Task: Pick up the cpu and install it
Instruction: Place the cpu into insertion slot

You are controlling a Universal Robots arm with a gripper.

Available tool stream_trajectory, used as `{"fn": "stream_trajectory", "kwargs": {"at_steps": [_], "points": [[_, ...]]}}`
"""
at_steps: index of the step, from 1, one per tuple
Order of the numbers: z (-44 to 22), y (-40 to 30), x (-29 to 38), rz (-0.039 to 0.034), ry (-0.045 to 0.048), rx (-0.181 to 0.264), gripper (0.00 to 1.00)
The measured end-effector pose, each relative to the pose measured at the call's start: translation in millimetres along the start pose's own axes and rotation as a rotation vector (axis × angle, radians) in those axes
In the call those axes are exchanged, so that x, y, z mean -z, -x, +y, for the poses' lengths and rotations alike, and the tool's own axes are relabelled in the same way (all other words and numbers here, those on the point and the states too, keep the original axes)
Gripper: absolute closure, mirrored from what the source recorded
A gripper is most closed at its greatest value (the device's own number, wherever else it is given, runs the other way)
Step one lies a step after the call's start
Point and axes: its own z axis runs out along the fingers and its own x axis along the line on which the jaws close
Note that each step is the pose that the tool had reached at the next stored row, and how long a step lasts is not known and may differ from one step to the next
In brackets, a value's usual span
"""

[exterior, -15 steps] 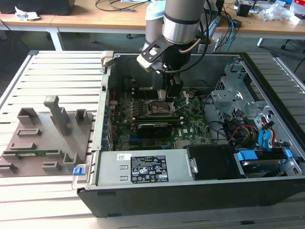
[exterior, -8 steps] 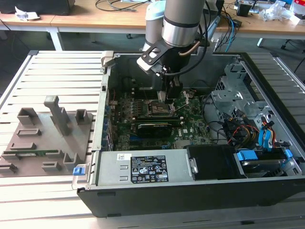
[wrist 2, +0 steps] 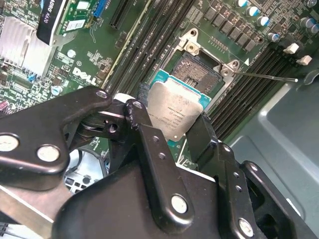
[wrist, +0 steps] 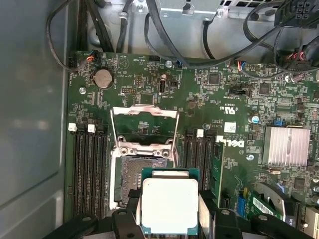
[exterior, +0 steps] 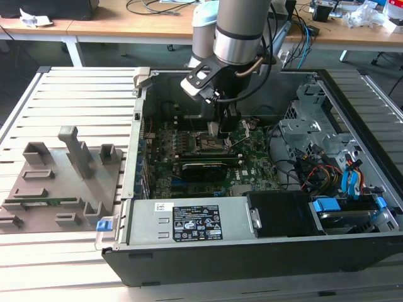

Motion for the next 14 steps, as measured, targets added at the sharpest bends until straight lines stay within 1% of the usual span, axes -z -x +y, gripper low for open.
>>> {"fn": "stream_trajectory", "kwargs": {"at_steps": [3, 4, 7, 8, 9, 10, 12, 14], "points": [[-0.6, -0.1, -3.3, 0.0000, 0.0000, 0.000, 0.45], [-0.7, -0.7, -6.2, 0.0001, 0.0000, 0.001, 0.45], [-0.6, -5.3, -10.9, -0.0002, 0.0000, 0.001, 0.45], [-0.7, -7.8, -12.0, -0.0037, -0.0002, 0.001, 0.45], [-0.7, -12.6, -14.0, -0.0118, -0.0006, 0.001, 0.45], [-1.0, -17.7, -16.5, -0.0170, -0.0010, 0.001, 0.45], [-2.3, -18.4, -22.1, -0.0167, -0.0009, -0.002, 0.45], [-3.7, -19.0, -28.1, -0.0159, -0.0013, -0.026, 0.45]]}}
